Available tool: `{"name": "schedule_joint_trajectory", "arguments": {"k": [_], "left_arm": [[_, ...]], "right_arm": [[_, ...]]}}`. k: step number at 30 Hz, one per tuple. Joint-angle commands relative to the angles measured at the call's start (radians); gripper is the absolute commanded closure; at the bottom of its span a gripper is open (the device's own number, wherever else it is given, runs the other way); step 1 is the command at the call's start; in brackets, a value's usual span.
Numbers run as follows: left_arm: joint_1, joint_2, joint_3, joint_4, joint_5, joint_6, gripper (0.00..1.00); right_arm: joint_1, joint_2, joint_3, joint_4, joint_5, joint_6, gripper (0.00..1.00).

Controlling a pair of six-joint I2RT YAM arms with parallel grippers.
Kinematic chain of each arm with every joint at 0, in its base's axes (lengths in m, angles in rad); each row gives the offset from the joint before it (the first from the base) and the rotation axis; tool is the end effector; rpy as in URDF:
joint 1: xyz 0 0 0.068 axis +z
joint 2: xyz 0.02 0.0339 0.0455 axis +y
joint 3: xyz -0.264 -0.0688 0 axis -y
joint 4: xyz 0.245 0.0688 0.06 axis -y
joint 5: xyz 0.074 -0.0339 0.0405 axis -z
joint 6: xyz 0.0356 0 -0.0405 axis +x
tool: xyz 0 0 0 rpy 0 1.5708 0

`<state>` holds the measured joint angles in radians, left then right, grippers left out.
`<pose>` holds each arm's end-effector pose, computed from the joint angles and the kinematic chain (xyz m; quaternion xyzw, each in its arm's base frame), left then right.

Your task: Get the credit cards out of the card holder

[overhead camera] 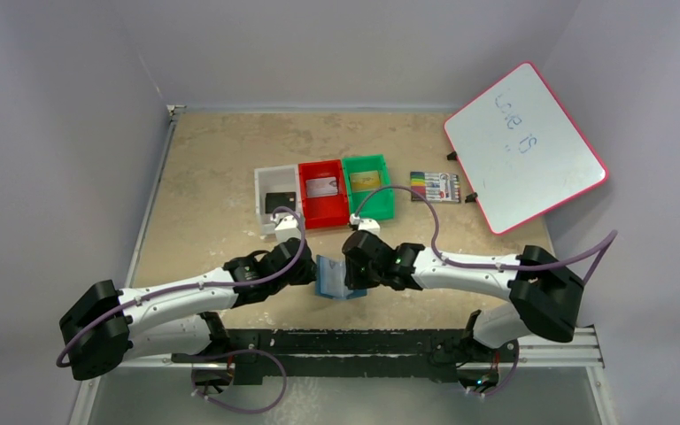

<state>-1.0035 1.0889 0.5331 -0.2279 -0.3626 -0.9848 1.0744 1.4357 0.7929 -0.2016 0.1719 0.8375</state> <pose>0.1253 -0.1732 0.1934 -0.0606 0.9090 -0.2254 0.3452 0.1430 0.2512 0.1947 -0.0798 0.9284 0.2428 0.2697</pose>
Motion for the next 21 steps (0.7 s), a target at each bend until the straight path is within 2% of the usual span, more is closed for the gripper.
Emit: {"name": "schedule_joint_trajectory", "arguments": {"k": [1,13,21], "left_arm": [[0.001,-0.006,0.028,0.009,-0.012,-0.002,1.0],[0.0,0.008,0.031,0.01,-0.007,0.0,1.0],[0.0,0.005,0.031,0.004,-0.008,-0.002,1.0]], "right_arm": [[0.004,0.001,0.032,-0.093,0.108,0.087,0.66],[0.003,0.181,0.115,-0.268,0.257,0.211,0.71],[0.002,0.042,0.106,-0.205,0.226,0.157,0.62]]}}
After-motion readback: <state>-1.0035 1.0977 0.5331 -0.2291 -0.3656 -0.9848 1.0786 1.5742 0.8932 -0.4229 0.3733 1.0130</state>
